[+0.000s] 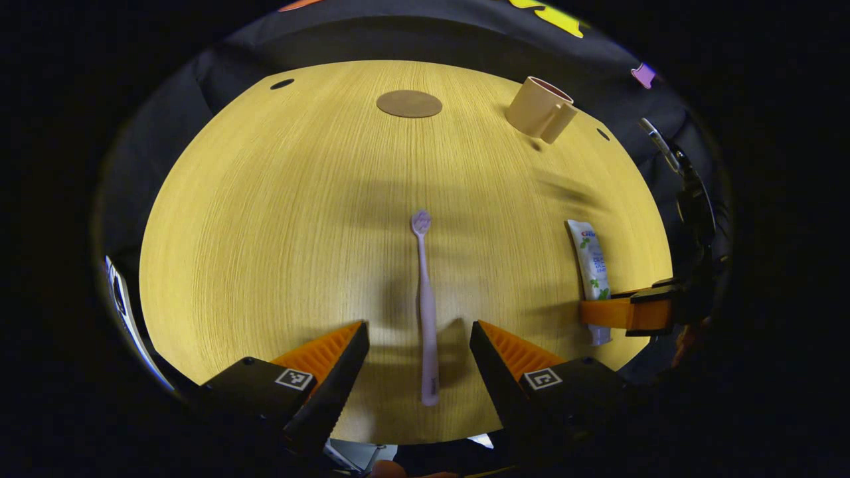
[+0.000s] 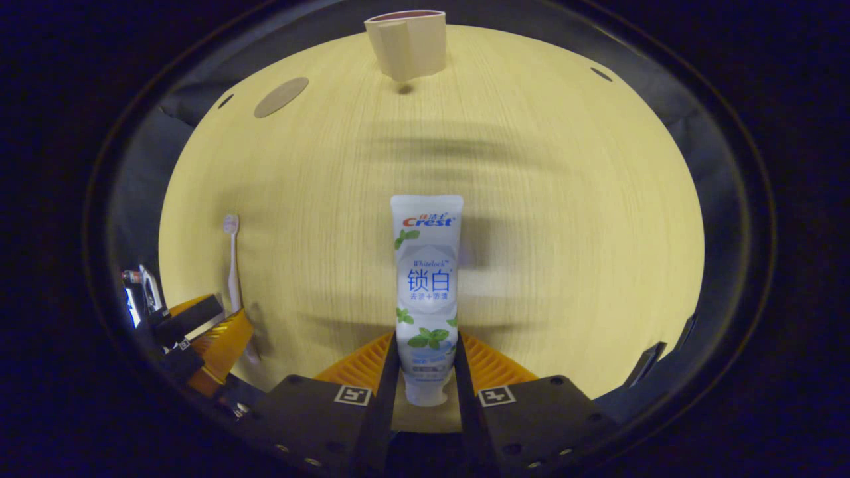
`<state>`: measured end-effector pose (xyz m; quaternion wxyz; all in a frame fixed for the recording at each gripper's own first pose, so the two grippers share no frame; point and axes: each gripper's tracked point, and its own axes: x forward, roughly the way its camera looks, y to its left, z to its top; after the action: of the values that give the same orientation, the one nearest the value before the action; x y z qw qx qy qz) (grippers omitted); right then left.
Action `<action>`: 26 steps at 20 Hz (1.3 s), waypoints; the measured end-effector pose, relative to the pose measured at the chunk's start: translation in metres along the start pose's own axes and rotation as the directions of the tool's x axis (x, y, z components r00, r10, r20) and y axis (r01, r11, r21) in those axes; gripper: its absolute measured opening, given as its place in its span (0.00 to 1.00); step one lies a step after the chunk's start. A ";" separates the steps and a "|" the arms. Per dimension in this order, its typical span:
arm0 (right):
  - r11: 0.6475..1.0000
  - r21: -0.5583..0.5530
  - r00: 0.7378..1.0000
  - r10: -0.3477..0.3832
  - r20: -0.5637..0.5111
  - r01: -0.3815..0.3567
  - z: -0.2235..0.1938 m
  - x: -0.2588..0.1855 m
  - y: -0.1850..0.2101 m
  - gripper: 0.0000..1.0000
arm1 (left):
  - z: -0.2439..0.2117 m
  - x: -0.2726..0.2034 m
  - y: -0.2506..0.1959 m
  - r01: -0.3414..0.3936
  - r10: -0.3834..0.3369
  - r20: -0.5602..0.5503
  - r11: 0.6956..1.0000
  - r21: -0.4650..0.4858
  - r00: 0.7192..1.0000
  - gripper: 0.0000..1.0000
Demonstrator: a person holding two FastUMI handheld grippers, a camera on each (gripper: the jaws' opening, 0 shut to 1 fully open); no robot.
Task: Put the toothbrush and toothpaste on the desktop into the cup, then pick up the cup and place it on the coaster on the desktop.
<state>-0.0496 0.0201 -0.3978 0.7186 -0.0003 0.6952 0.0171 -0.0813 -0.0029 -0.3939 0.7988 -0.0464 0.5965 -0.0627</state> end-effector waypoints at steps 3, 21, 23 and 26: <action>1.000 0.014 1.000 0.008 0.008 -0.008 0.001 -0.004 0.001 0.43 | 0.005 0.008 0.001 -0.006 0.006 0.001 1.000 0.021 1.000 0.95; 0.999 0.028 0.995 0.044 0.084 -0.047 0.016 -0.034 -0.007 0.41 | 0.018 0.030 -0.019 -0.059 0.063 -0.082 0.997 0.051 0.995 0.09; 0.998 0.027 0.994 0.055 0.098 -0.058 0.018 -0.039 -0.009 0.39 | 0.023 0.026 -0.027 -0.059 0.063 -0.074 0.997 0.045 0.995 0.08; 0.998 0.025 0.989 0.059 0.135 -0.063 0.029 -0.055 -0.014 0.35 | 0.042 0.011 -0.045 -0.053 0.054 -0.034 0.998 0.035 0.998 0.08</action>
<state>-0.0220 0.0058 -0.3418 0.7629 0.0327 0.6450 0.0292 -0.0401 -0.0496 -0.3856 0.7904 -0.0157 0.6101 -0.0523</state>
